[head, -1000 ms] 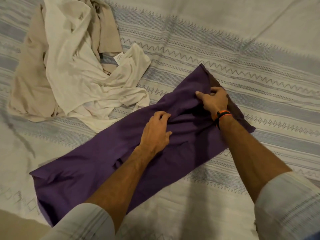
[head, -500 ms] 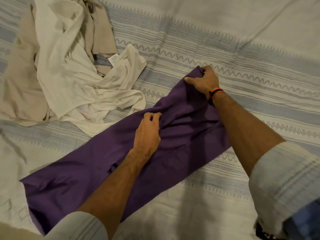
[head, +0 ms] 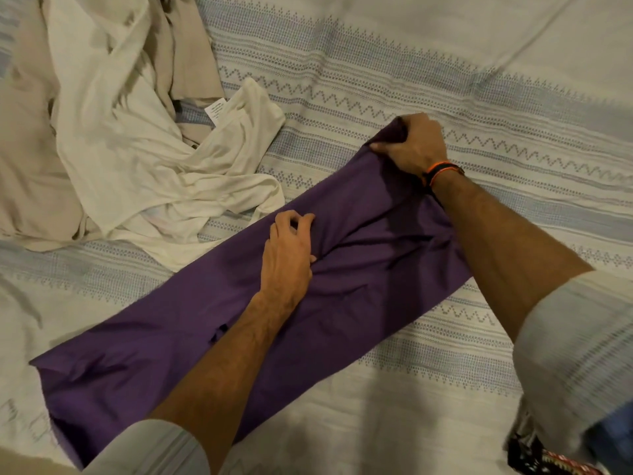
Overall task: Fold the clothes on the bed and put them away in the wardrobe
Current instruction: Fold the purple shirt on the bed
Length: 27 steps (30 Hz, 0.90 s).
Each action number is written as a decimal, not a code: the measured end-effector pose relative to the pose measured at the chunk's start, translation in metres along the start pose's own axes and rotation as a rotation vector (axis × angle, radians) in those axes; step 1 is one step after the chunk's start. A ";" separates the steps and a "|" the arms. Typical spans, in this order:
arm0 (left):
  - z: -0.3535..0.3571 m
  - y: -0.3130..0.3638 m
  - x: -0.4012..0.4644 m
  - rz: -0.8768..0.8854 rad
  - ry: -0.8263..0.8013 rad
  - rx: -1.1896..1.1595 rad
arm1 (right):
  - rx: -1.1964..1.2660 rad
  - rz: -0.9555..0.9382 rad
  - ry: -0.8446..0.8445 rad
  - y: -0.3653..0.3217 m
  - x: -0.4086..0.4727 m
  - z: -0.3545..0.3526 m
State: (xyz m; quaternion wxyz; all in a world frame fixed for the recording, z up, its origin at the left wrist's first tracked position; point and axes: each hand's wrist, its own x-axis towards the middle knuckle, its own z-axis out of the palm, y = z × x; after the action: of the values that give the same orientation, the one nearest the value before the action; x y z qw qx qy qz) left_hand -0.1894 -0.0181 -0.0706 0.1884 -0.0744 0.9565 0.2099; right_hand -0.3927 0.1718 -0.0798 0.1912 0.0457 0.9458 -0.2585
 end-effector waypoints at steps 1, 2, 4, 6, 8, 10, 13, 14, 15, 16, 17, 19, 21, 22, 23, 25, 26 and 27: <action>0.001 0.000 0.001 -0.002 0.000 -0.002 | 0.001 0.020 0.090 0.000 -0.002 0.001; 0.002 0.000 0.001 -0.008 -0.002 0.003 | -0.020 0.037 0.166 0.001 -0.004 0.002; 0.003 0.001 0.003 -0.029 -0.010 0.008 | -0.080 0.054 0.231 0.003 -0.010 0.006; 0.002 0.002 0.005 -0.042 -0.017 0.014 | -0.145 -0.061 0.327 0.005 -0.020 0.010; -0.001 0.003 0.006 -0.033 -0.037 0.046 | -0.266 -0.282 0.441 0.006 -0.031 0.013; -0.004 0.004 0.008 -0.030 -0.062 0.079 | -0.361 -0.472 0.404 0.009 -0.041 0.019; -0.008 0.008 0.009 -0.041 -0.099 0.110 | -0.405 -0.360 0.194 0.016 -0.053 0.029; -0.010 0.010 0.010 -0.042 -0.111 0.116 | -0.386 -0.281 0.163 0.019 -0.055 0.031; -0.012 0.011 0.011 -0.046 -0.122 0.117 | -0.369 -0.233 0.140 0.021 -0.057 0.032; -0.015 0.013 0.011 -0.053 -0.134 0.111 | -0.349 -0.217 0.116 0.020 -0.059 0.032; -0.017 0.014 0.012 -0.064 -0.148 0.096 | -0.318 -0.215 0.091 0.019 -0.062 0.031; -0.023 0.019 0.015 -0.083 -0.162 0.042 | -0.184 -0.200 0.095 0.016 -0.071 0.028; -0.028 0.026 0.021 -0.074 -0.143 -0.007 | -0.031 -0.155 0.186 0.019 -0.082 0.022; -0.031 0.030 0.025 -0.059 -0.128 -0.017 | 0.022 -0.129 0.231 0.022 -0.089 0.019; -0.033 0.034 0.030 -0.041 -0.112 -0.023 | 0.059 -0.105 0.264 0.026 -0.096 0.017; -0.038 0.046 0.043 0.004 -0.096 -0.016 | 0.101 -0.051 0.296 0.037 -0.109 0.010; -0.039 0.053 0.050 0.026 -0.095 -0.004 | 0.102 -0.018 0.302 0.044 -0.116 0.005; -0.039 0.060 0.058 0.044 -0.091 0.008 | 0.088 0.014 0.299 0.052 -0.122 0.002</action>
State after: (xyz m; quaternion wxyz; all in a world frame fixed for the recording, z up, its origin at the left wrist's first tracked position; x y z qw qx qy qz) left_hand -0.2686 0.0152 -0.0382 0.2275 -0.0428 0.9491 0.2134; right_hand -0.2696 0.2170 -0.0586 0.0479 0.0987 0.9511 -0.2887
